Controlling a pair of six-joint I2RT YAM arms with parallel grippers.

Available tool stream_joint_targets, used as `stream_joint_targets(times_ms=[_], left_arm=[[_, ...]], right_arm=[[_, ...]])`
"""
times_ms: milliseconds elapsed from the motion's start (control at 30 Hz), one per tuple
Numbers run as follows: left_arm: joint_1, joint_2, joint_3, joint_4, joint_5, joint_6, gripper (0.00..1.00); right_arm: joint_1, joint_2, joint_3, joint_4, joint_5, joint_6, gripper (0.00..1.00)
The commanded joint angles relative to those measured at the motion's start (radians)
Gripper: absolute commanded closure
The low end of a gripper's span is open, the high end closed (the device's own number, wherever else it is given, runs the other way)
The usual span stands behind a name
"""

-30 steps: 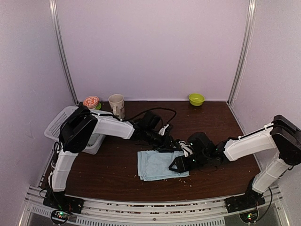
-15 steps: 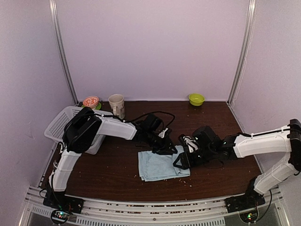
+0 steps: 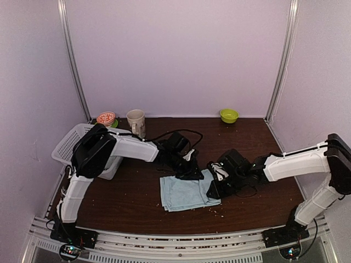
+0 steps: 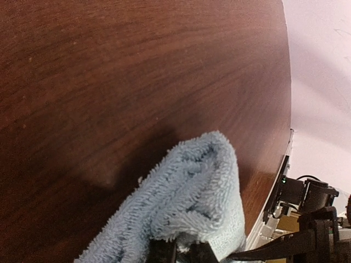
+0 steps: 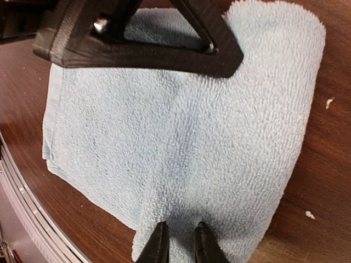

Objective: Roll the towels
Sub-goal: Roll the towel at the center of the board.

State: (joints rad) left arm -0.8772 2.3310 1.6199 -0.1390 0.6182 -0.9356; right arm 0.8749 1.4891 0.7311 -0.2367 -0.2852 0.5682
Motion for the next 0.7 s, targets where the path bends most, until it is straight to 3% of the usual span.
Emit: stream_joint_targets(times_ms=[0, 267, 500, 667], left_arm=[[0.005, -0.058, -0.044, -0.105, -0.062, 0.051, 0.93], [0.016, -0.190, -0.076, -0.184, -0.052, 0.125, 0.99], [0.015, -0.256, -0.038, -0.203, -0.032, 0.146, 0.93], [0.015, -0.293, -0.051, -0.220, -0.048, 0.155, 0.79]], right_arm=[[0.014, 0.057, 0.031, -0.019, -0.024, -0.027, 0.83], [0.025, 0.083, 0.019, -0.029, 0.000, -0.049, 0.82], [0.026, 0.083, 0.020, -0.026, 0.009, -0.055, 0.81], [0.028, 0.087, 0.019, -0.022, 0.011, -0.058, 0.81]])
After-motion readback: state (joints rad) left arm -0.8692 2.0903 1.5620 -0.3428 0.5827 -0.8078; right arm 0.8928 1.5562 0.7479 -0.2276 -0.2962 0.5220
